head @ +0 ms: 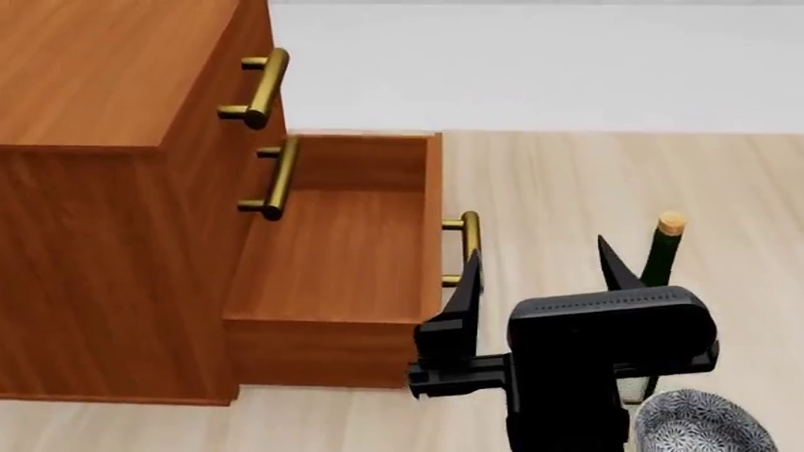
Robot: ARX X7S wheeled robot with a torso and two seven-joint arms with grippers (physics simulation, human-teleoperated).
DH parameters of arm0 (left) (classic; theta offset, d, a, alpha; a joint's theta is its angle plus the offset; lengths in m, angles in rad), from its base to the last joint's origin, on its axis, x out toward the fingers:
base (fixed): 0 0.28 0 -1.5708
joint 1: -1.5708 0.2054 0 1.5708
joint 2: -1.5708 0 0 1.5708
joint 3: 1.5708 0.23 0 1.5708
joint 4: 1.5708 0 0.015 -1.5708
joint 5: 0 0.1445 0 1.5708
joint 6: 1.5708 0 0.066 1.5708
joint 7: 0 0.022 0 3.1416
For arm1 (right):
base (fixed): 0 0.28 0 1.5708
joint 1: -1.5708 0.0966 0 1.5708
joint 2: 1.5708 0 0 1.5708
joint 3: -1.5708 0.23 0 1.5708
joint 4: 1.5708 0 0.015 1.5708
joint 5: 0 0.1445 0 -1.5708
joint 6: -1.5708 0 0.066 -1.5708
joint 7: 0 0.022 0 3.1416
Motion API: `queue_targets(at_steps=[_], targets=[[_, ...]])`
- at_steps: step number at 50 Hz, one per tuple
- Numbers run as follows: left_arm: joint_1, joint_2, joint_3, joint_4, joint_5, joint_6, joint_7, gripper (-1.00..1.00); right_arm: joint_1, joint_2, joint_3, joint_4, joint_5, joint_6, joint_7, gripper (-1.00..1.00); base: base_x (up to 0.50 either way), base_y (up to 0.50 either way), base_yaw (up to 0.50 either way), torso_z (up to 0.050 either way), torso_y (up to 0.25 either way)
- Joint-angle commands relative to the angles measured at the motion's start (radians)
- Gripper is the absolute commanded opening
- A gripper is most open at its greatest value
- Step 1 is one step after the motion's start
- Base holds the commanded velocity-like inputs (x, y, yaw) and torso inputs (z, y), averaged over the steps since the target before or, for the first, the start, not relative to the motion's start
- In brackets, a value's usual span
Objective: Put the wine bottle in the bottom drawer of the cabinet.
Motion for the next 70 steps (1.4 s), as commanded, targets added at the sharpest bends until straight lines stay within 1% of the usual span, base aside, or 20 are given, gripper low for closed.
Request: queue_targets(at_steps=[1, 22, 61, 64, 66, 70], targets=[[0.005, -0.003, 0.005, 0.000, 0.000, 0.005, -0.003, 1.00, 0.001, 0.004, -0.004, 0.002, 0.002, -0.004, 0.003, 1.00, 0.18, 0.06, 0.00, 0.000, 0.000], [0.012, -0.009, 0.019, -0.005, 0.000, 0.013, -0.001, 1.00, 0.002, 0.002, 0.006, 0.001, 0.023, 0.001, 0.010, 1.00, 0.17, 0.07, 0.00, 0.000, 0.001], [0.021, -0.023, 0.036, -0.008, -0.006, 0.023, -0.012, 1.00, 0.005, -0.003, 0.033, 0.003, 0.073, 0.004, 0.019, 1.00, 0.20, 0.00, 0.00, 0.000, 0.000], [0.021, -0.025, 0.038, -0.011, -0.008, 0.022, -0.013, 1.00, 0.004, -0.018, 0.076, -0.015, 0.130, 0.042, 0.018, 1.00, 0.19, 0.00, 0.00, 0.000, 0.000], [0.021, -0.026, 0.041, -0.011, -0.007, 0.022, -0.013, 1.00, 0.000, -0.011, 0.074, -0.042, 0.124, 0.054, 0.028, 1.00, 0.00, 0.00, 0.00, 0.000, 0.000], [0.022, -0.028, 0.045, -0.012, -0.014, 0.021, -0.009, 1.00, -0.013, -0.002, 0.091, -0.129, 0.159, 0.136, 0.043, 1.00, 0.00, 0.00, 0.00, 0.000, 0.000]])
